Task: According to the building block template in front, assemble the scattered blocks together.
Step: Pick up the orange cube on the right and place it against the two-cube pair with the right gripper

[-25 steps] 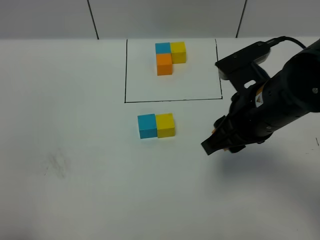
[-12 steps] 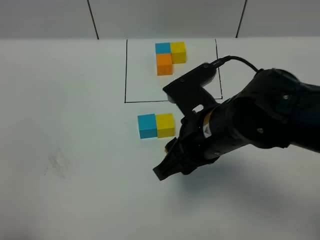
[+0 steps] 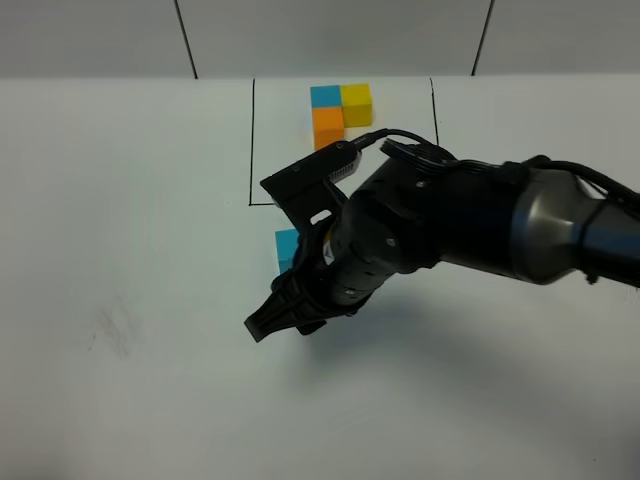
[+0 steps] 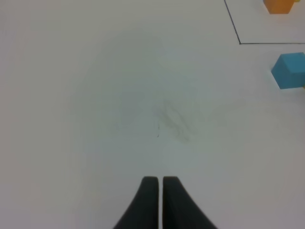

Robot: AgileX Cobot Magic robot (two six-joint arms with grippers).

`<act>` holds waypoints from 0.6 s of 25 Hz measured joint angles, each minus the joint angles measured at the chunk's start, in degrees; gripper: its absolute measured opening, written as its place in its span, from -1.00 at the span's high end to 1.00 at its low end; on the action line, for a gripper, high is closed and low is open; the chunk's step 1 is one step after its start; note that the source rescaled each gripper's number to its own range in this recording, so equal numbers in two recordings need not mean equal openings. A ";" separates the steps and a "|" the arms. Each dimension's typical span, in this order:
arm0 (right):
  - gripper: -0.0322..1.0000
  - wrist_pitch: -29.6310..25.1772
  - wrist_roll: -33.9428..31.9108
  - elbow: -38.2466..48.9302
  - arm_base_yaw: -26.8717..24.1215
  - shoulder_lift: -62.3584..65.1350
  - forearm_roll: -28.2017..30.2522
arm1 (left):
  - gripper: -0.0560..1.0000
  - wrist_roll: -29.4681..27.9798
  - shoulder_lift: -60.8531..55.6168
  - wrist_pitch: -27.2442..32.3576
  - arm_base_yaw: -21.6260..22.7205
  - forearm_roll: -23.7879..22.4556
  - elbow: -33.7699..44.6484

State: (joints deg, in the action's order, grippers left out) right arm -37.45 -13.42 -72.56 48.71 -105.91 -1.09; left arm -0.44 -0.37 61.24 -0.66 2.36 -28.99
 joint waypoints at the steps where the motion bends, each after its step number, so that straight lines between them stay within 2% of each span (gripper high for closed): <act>1: -0.12 -0.28 0.00 -1.17 0.00 -1.26 0.00 | 0.89 0.00 0.00 0.00 0.00 0.00 0.00; 6: -0.11 -1.88 -0.65 -6.71 0.00 -8.05 1.09 | 0.89 0.00 0.00 0.00 0.00 0.00 0.00; 11: -0.11 -2.12 -6.07 -10.05 -0.16 -12.30 5.20 | 0.89 0.00 0.00 0.00 0.00 0.00 0.00; 15: -0.11 -1.87 -7.15 -11.15 -0.53 -12.64 6.01 | 0.89 0.00 0.00 0.00 0.00 0.00 0.00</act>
State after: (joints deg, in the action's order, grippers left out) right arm -39.32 -20.57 -83.71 48.18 -118.56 4.92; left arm -0.44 -0.37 61.24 -0.66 2.36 -28.99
